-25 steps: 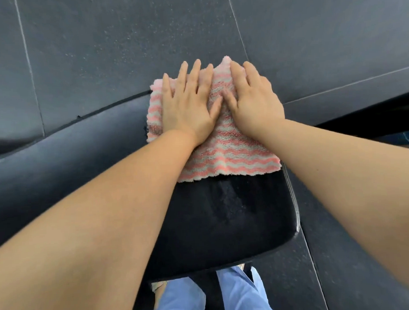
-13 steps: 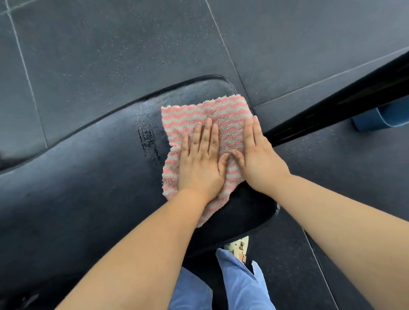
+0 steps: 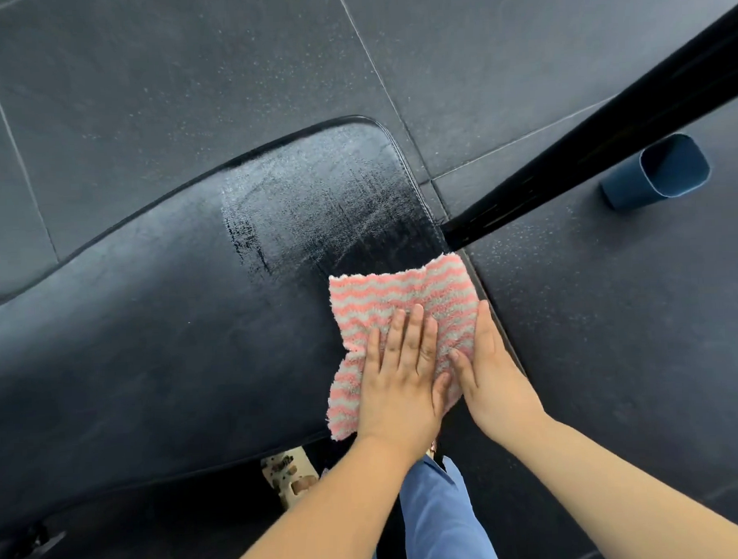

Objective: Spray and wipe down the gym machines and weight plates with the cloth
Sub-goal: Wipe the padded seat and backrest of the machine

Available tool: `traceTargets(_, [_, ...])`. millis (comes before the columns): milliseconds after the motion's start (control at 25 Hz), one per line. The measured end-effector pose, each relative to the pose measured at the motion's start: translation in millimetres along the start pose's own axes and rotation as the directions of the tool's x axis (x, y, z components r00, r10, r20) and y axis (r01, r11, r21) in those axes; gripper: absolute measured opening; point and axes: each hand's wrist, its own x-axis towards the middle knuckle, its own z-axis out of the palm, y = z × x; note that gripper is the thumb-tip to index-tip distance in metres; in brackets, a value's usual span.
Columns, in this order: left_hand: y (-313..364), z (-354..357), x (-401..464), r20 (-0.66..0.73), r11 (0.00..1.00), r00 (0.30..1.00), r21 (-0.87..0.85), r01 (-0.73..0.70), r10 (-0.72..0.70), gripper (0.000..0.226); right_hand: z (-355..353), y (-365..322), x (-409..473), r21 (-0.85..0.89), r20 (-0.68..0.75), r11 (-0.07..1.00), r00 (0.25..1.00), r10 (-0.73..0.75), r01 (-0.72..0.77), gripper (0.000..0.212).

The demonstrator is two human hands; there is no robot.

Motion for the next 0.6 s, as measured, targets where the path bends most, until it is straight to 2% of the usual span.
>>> traceTargets(80, [-3, -2, 2, -0.01, 1.0, 1.0, 0.018, -0.017, 0.017, 0.057, 7, -5, 2, -0.036, -0.056, 0.998, 0.997, 0.044, -0.046, 0.078])
traceTargets(160, [-9, -6, 6, 0.003, 0.999, 1.0, 0.022, -0.027, 0.027, 0.062, 16, -13, 8, -0.187, -0.148, 0.978, 0.987, 0.069, -0.097, 0.09])
traceTargets(280, [-29, -10, 5, 0.007, 0.997, 0.998, 0.036, -0.064, 0.064, 0.063, 30, -23, 14, -0.339, -0.311, 0.935, 0.95, -0.007, -0.104, 0.087])
traceTargets(440, [-58, -18, 1, -0.025, 0.998, 0.999, 0.032, -0.047, 0.048, 0.06, 48, -46, 25, -0.427, -0.38, 0.893, 0.924, -0.036, -0.141, 0.085])
traceTargets(600, [-88, -21, -15, -0.048, 0.999, 0.998, 0.009, 0.041, -0.04, 0.06, 69, -77, 31, -0.489, -0.374, 0.865, 0.923, -0.091, -0.113, 0.088])
